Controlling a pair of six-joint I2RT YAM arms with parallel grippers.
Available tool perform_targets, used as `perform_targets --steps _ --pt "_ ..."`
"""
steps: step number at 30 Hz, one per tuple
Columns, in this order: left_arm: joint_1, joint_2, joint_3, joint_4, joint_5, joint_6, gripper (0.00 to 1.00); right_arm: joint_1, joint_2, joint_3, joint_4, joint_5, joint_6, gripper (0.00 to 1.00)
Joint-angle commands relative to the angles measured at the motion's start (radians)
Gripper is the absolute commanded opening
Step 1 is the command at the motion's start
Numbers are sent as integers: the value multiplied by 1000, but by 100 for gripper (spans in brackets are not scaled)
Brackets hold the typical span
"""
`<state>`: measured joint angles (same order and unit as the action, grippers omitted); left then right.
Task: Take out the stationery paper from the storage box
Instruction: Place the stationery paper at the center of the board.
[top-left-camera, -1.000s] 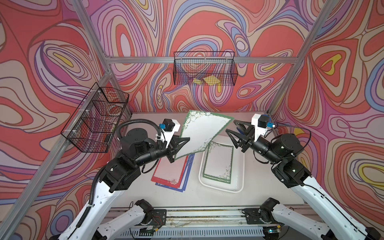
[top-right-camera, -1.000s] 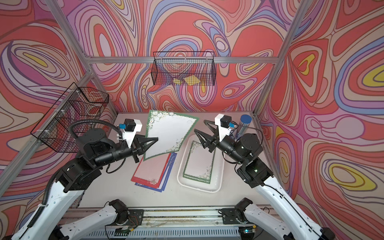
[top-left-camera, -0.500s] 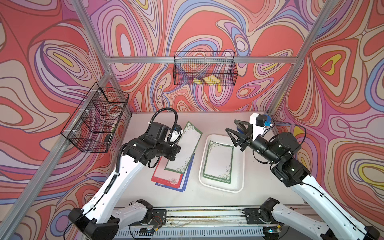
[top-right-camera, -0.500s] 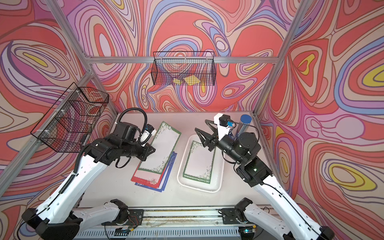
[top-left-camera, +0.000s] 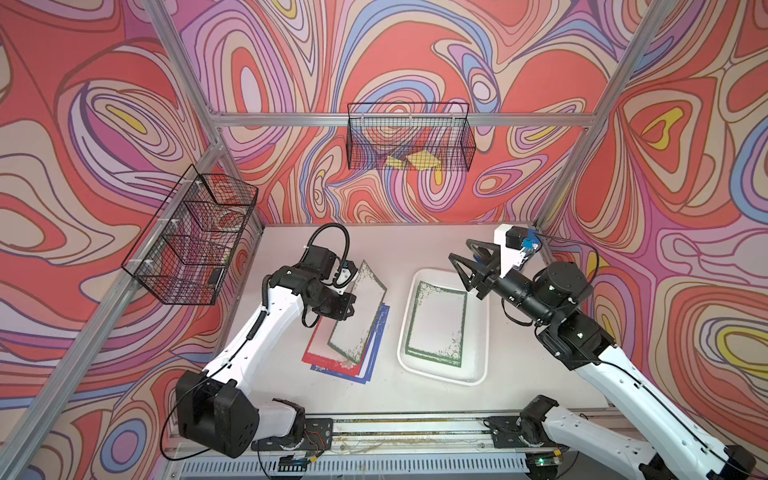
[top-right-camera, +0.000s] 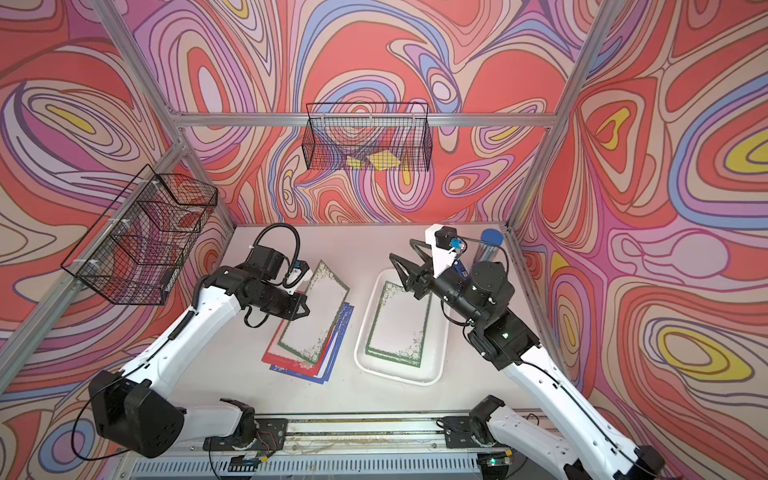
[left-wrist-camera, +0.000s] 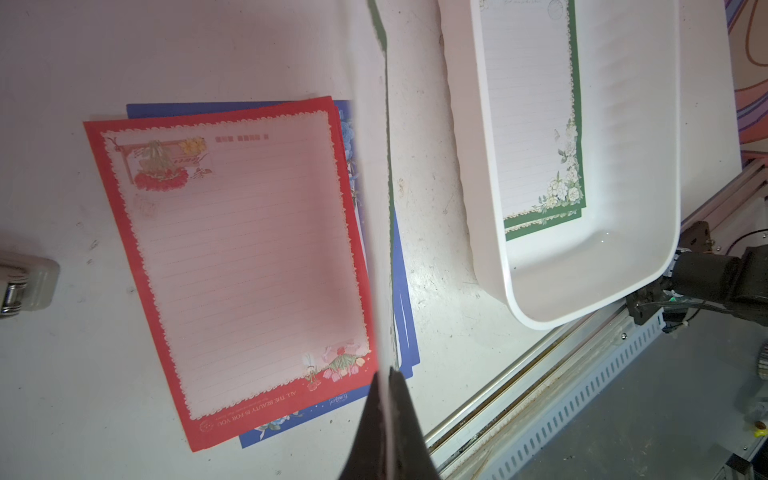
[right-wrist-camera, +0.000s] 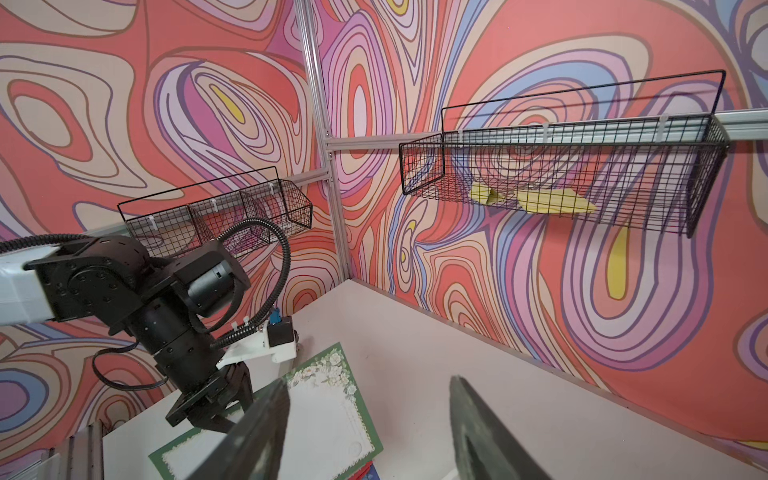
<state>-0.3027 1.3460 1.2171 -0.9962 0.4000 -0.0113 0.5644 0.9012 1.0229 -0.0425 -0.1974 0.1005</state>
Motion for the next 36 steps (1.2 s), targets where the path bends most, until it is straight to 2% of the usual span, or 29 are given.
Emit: perform_targets --steps 1,7,15,36 --pt "18 17 -5 1 34 14 0 5 8 18 19 16 21 64" --pt "75 63 -18 -3 50 20 0 5 15 21 11 25 18 64" --pt "97 119 -43 27 97 22 0 5 3 11 21 50 15 64" --pt "161 134 -133 76 35 7 0 5 -2 6 -1 62 15 64"
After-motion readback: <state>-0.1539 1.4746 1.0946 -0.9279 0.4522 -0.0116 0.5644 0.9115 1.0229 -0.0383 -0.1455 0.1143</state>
